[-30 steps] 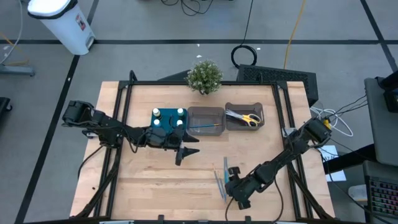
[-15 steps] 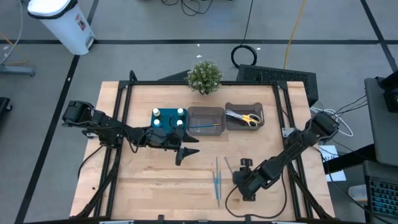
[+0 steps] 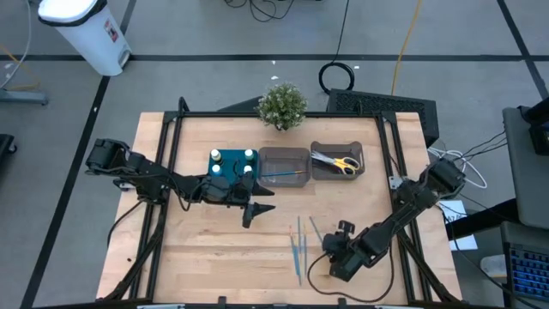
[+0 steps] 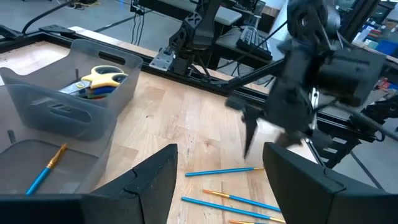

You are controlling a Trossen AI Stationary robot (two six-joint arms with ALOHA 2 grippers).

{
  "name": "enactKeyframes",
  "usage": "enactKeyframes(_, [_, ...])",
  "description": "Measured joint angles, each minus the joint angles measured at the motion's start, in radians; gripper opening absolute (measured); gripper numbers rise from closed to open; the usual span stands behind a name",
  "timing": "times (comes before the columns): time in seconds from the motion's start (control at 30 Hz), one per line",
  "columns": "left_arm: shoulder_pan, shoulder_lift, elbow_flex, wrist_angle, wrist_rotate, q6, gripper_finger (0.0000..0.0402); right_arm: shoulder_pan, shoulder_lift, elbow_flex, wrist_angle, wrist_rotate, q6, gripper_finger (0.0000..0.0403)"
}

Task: Pick & Place Paint Supplies
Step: Put the paint brush into the left black bin

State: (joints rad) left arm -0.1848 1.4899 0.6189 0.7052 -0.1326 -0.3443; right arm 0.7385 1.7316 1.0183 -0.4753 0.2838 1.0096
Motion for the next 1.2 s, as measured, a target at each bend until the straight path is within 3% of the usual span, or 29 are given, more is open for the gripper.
enactKeyframes(0.2, [0.0, 0.0, 0.0, -0.001, -0.001, 0.0, 0.0246, 0.012, 0.058, 0.003, 0.059, -0.012, 0.011, 0.0171])
enactKeyframes(0.4, [0.0, 0.0, 0.0, -0.006, -0.01, 0.0, 0.0246, 0.003, 0.061, 0.005, -0.068, 0.019, 0.084, 0.0166])
enactKeyframes(0.6, [0.0, 0.0, 0.0, -0.007, -0.01, -0.004, 0.0246, 0.001, 0.062, 0.003, -0.191, 0.031, 0.142, 0.0121])
enactKeyframes(1.03, [0.0, 0.0, 0.0, -0.007, -0.01, -0.004, 0.0246, 0.001, 0.062, 0.002, -0.209, 0.056, 0.116, 0.0009])
enactKeyframes(1.2, [0.0, 0.0, 0.0, -0.007, -0.01, -0.004, 0.0246, 0.001, 0.062, 0.001, -0.211, 0.059, 0.1, 0.0005])
